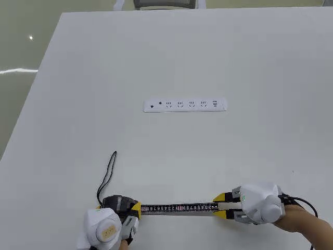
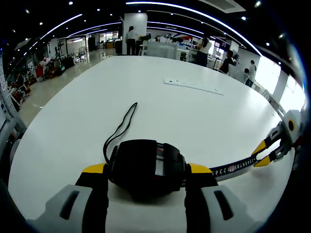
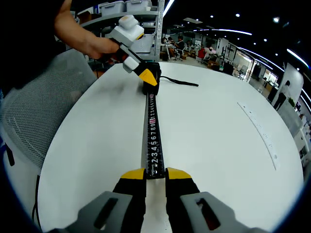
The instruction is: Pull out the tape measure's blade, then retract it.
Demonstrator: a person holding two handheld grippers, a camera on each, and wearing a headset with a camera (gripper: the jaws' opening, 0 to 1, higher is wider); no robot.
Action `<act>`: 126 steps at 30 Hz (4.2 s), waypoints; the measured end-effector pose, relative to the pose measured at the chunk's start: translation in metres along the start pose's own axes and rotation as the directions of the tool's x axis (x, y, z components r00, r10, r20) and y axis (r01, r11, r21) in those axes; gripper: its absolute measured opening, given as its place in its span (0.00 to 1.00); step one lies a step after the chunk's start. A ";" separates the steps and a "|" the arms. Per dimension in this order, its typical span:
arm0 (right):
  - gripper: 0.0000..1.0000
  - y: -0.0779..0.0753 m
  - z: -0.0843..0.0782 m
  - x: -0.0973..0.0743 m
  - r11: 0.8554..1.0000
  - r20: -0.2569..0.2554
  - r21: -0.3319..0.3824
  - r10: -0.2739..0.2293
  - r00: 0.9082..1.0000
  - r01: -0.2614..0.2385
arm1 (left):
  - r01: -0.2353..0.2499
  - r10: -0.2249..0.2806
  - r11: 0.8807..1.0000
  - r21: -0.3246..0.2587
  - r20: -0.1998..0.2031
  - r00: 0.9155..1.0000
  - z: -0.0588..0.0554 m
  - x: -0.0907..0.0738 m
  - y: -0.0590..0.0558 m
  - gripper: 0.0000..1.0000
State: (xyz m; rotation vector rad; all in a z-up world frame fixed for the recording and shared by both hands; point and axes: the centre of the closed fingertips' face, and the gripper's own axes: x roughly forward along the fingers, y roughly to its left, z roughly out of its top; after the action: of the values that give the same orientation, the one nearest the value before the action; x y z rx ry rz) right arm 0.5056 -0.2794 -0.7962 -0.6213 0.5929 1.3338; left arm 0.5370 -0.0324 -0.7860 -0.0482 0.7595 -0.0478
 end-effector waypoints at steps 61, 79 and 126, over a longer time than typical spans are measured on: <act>0.14 -0.001 0.025 0.018 1.000 0.025 -0.005 0.016 1.000 -0.015 | 0.038 -0.038 0.999 -0.035 -0.005 0.999 0.001 -0.002 0.004 0.60; 0.14 -0.001 0.032 0.022 1.000 0.027 -0.012 0.016 1.000 -0.016 | 0.044 -0.044 0.998 -0.050 -0.004 0.999 0.001 -0.003 0.006 0.60; 0.14 -0.002 0.053 0.035 0.999 0.040 -0.023 0.028 0.999 -0.027 | 0.057 -0.057 0.996 -0.074 -0.001 0.998 0.001 -0.002 0.012 0.60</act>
State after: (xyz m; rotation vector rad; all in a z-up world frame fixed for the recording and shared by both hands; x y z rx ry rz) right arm 0.5146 -0.2177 -0.7842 -0.6048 0.5565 1.3776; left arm 0.5367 -0.0204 -0.7842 -0.1401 0.7632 -0.0742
